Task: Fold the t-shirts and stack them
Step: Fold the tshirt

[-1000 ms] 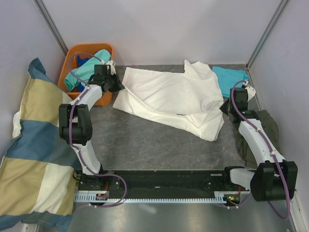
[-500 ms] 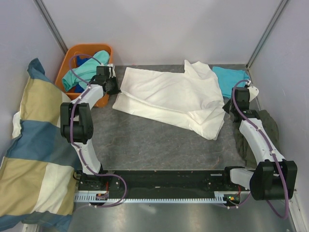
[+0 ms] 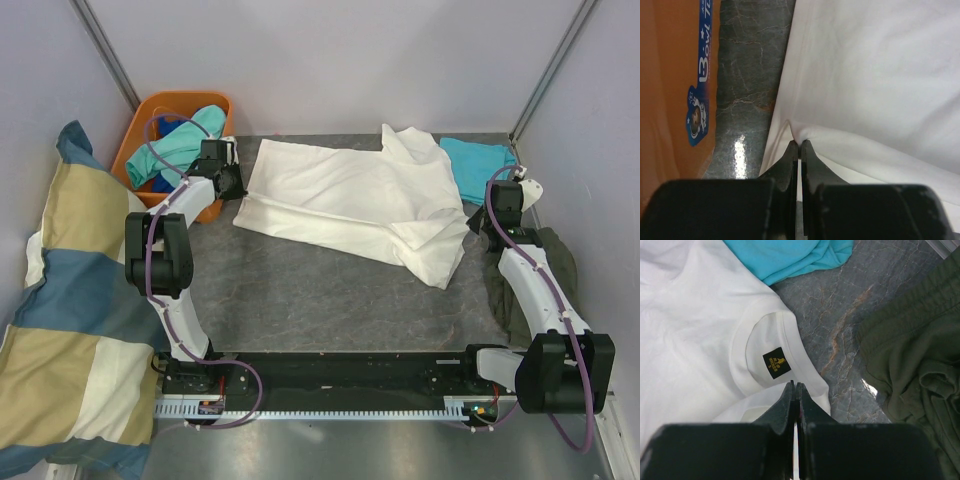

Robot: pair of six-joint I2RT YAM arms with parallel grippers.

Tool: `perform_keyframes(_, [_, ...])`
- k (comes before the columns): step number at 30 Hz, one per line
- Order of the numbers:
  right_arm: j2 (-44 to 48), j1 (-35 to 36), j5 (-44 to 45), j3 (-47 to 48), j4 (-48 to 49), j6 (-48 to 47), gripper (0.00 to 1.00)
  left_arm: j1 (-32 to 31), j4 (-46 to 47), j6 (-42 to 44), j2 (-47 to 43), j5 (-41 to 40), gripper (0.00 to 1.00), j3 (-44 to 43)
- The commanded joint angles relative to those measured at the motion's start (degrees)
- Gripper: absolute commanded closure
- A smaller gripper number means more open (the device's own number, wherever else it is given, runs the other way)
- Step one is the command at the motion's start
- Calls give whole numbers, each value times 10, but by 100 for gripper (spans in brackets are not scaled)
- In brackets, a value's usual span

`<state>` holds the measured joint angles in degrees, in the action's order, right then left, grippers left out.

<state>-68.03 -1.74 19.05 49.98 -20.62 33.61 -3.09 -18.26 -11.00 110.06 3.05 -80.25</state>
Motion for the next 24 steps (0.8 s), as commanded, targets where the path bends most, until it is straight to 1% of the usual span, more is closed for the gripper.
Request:
perform_keyframes(1, [6,-7,12,4,9,-11,96,22,-39,9,23,-52,98,-8])
perform_keyframes(2, [6,-8,12,5,9,-11,87,22,-41,10,23,-52,91,-10])
perform_keyframes(3, [8,-8,12,6,9,-12,67,22,-41,8,23,-52,81,-12])
perform_keyframes(5, [18,-8,18,9,11,-14,52,22,-40,3,15,-58,42,-15])
perform_keyframes(6, [21,-8,22,10,13,-15,44,22,-40,2,10,-58,19,-16])
perform_keyframes(7, [25,-8,26,14,13,-17,41,22,-38,0,-2,-59,0,-17])
perform_keyframes(11, [42,-8,23,25,11,-28,33,22,-29,-5,-37,-63,0,-13])
perform_keyframes(12, [46,-8,14,27,9,-28,31,22,-28,-6,-44,-63,0,-11])
perform_keyframes(14, [54,-8,-7,28,8,-32,29,20,-27,-14,-72,-55,0,2])
perform_keyframes(15, [56,-8,-36,28,6,-38,28,18,-20,-16,-84,-50,0,19])
perform_keyframes(17, [60,-7,-68,28,-6,-42,27,6,-15,-27,-119,-44,0,40])
perform_keyframes(18, [59,-6,-84,23,-8,-45,27,1,-7,-32,-131,-43,0,67])
perform_keyframes(19, [62,-4,-108,19,-11,-47,27,-13,-2,-41,-142,-40,0,82])
perform_keyframes(21, [66,11,-124,5,-18,-53,27,-31,5,-49,-178,-45,0,122])
perform_keyframes(22, [69,13,-132,0,-21,-56,28,-51,11,-56,-190,-49,0,134])
perform_keyframes(23, [69,46,-139,-5,-22,-58,29,-61,15,-60,-203,-54,0,147])
perform_keyframes(24, [69,59,-145,-12,-22,-66,29,-72,18,-63,-231,-58,0,171])
